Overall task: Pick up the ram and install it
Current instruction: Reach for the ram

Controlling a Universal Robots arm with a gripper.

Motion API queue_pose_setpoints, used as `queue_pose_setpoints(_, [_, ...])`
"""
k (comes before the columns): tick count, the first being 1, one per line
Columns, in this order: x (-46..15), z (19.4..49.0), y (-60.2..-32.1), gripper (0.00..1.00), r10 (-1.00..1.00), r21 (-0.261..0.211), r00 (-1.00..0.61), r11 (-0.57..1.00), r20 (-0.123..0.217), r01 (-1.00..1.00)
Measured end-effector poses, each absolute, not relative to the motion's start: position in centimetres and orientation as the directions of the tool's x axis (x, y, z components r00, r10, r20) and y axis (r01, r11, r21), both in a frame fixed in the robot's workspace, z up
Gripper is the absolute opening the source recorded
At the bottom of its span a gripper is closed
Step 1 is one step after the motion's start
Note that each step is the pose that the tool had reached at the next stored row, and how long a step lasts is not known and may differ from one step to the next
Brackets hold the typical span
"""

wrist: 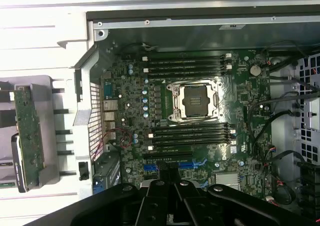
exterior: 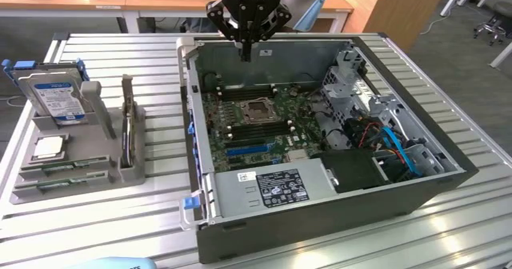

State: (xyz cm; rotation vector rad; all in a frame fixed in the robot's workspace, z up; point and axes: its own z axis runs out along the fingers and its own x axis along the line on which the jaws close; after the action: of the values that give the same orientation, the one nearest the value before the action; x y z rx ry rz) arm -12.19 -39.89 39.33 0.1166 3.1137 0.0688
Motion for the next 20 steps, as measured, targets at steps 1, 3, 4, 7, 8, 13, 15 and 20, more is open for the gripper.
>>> queue_pose_setpoints(1, [-12.2, 39.3, -39.9, 0.10, 0.075, 0.045, -0.997, 0.996, -0.023, 0.074])
queue_pose_setpoints(3, [-12.2, 39.3, -39.9, 0.10, 0.075, 0.045, -0.997, 0.996, -0.023, 0.074])
queue_pose_setpoints(4, [-12.3, 39.3, -39.9, 0.10, 0.076, 0.045, -0.997, 0.996, -0.023, 0.074])
queue_pose_setpoints(7, [-12.7, 39.3, -39.9, 0.10, 0.075, 0.045, -0.997, 0.996, -0.023, 0.074])
queue_pose_setpoints(8, [-12.8, 39.3, -39.9, 0.10, 0.075, 0.045, -0.997, 0.996, -0.023, 0.074])
queue_pose_setpoints(13, [-13.6, 39.3, -39.9, 0.10, 0.075, 0.045, -0.997, 0.996, -0.023, 0.074])
queue_pose_setpoints(15, [-13.9, 39.3, -39.9, 0.10, 0.075, 0.045, -0.997, 0.996, -0.023, 0.074])
queue_pose_setpoints(20, [-14.8, 39.3, -39.9, 0.10, 0.075, 0.045, -0.997, 0.996, -0.023, 0.074])
